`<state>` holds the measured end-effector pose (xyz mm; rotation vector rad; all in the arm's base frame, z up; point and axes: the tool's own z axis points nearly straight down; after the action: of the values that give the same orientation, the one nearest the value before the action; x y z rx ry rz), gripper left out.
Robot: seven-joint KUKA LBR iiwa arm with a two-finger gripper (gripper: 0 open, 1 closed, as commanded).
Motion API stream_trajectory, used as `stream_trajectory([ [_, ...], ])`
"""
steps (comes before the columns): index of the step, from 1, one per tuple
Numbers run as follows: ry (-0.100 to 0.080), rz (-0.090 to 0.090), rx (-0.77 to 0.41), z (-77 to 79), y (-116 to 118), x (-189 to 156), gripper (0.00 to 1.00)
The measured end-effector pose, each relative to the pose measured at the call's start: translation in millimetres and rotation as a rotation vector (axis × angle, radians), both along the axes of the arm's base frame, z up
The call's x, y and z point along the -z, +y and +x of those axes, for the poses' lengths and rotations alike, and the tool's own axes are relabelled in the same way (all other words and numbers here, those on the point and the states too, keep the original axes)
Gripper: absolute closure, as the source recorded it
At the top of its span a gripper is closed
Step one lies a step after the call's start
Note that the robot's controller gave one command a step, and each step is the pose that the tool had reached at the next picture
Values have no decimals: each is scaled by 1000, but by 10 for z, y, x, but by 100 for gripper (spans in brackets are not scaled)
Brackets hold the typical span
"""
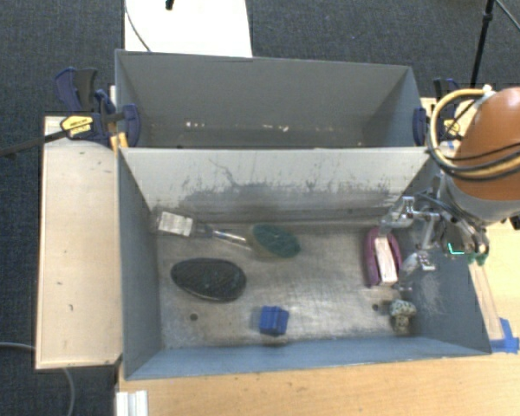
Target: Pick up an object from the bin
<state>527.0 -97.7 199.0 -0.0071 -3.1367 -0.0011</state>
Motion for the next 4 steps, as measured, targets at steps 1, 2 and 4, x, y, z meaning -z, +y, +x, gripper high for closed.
stream_trajectory([
  [1, -9, 0, -326, 517, -172, 1272, 0],
  [2, -14, 1, -536, 541, 581, 570, 0],
  [4, -12, 0, -934, 638, 1655, 1259, 0],
])
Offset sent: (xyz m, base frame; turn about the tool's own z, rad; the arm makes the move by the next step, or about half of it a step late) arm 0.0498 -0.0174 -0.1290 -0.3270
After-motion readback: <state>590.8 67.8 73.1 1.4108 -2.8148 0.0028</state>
